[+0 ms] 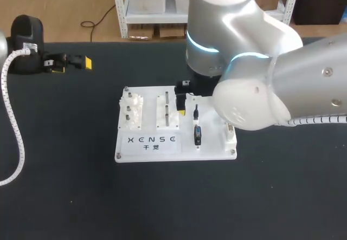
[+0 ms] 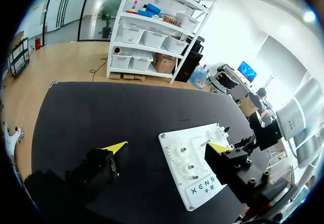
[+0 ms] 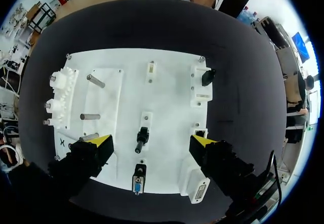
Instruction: Insert the USB connector, Ethernet cable, and multi-pin plug into their matching sockets one by one.
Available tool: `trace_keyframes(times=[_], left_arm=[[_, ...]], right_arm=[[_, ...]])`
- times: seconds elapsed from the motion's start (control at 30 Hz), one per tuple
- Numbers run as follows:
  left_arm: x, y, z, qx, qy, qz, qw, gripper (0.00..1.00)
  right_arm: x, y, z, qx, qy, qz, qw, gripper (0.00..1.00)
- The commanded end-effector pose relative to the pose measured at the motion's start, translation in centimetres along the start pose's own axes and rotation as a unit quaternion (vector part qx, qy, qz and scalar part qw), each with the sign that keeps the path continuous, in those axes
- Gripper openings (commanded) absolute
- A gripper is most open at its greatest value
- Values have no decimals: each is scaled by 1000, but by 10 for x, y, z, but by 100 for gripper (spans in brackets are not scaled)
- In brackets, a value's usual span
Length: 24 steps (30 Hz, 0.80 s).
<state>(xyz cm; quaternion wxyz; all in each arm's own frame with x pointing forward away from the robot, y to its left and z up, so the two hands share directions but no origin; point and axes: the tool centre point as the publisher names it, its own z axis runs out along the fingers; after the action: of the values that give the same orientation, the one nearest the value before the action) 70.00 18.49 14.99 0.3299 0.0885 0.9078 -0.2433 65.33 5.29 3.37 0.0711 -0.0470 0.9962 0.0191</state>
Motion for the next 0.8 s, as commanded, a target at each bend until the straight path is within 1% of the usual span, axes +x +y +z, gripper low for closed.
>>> trace_keyframes(times=[0.03, 0.27, 0.53, 0.8], left_arm=[[0, 0, 0, 0, 0, 0, 1000, 100], [0, 0, 0, 0, 0, 0, 1000, 100], [0, 0, 0, 0, 0, 0, 1000, 100], [0, 0, 0, 0, 0, 0, 1000, 100]], right_arm=[[3, -2, -1, 0, -6, 1, 1000, 100], [3, -2, -1, 0, -6, 1, 1000, 100], [12, 1, 9, 7, 9, 16, 1000, 100], [7, 1, 13, 27, 16, 37, 999, 100]])
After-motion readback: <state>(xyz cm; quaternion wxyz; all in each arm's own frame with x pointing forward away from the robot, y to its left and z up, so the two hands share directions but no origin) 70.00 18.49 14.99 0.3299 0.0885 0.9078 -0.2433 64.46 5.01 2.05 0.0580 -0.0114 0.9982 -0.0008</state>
